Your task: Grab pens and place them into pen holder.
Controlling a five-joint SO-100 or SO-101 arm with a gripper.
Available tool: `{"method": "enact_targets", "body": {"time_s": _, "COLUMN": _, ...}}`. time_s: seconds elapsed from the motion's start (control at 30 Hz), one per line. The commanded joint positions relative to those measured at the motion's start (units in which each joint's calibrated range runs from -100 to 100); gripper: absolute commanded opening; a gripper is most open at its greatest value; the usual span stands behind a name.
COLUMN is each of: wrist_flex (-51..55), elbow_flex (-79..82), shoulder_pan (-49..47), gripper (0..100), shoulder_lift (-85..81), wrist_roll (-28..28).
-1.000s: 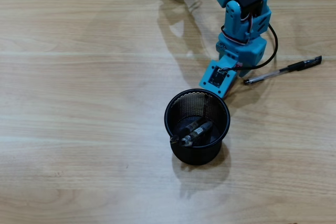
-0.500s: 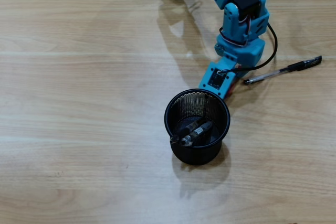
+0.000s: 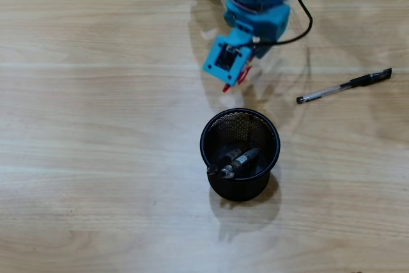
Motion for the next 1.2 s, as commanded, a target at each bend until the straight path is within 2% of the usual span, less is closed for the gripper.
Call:
{"method": "enact_targets", "body": {"time_s": 0.0, "wrist_flex": 0.3, "elbow_flex": -1.3, "shoulder_pan": 2.3, "gripper": 2, "shoulder_lift": -9.5, "wrist_roll": 2.4}}
{"method": "enact_targets", "body": {"time_s": 0.2, "wrist_flex": -7.9, "elbow_flex": -6.9, "shoulder_pan": 7.0, "gripper": 2, "shoulder_lift": -14.5, "wrist_roll": 11.2}}
{"method": "enact_targets", "body": {"time_s": 0.47, "wrist_flex": -36.8, "elbow_flex": -7.4, "shoulder_pan": 10.1, "gripper": 2, "shoulder_lift": -14.4, "wrist_roll": 22.6}}
{"method": "enact_targets", "body": {"time_s": 0.7, "wrist_flex": -55.8, "elbow_flex": 0.7, "shoulder_pan": 11.7, "gripper": 2, "shoulder_lift": -14.3, "wrist_roll": 31.0}}
{"method": "enact_targets", "body": {"time_s": 0.93, "wrist_flex": -81.1, "elbow_flex": 16.3, "shoulder_pan": 13.0, "gripper": 2, "shoulder_lift": -13.9, "wrist_roll": 35.7}}
{"method": "enact_targets", "body": {"time_s": 1.07, "wrist_flex": -96.8, "elbow_flex": 23.2, "shoulder_pan": 13.4, "gripper": 2, "shoulder_lift": -10.5, "wrist_roll": 35.6}}
{"method": "enact_targets", "body": {"time_s": 1.17, "wrist_flex": -104.4, "elbow_flex": 26.0, "shoulder_pan": 13.2, "gripper": 2, "shoulder_lift": -7.4, "wrist_roll": 35.6}}
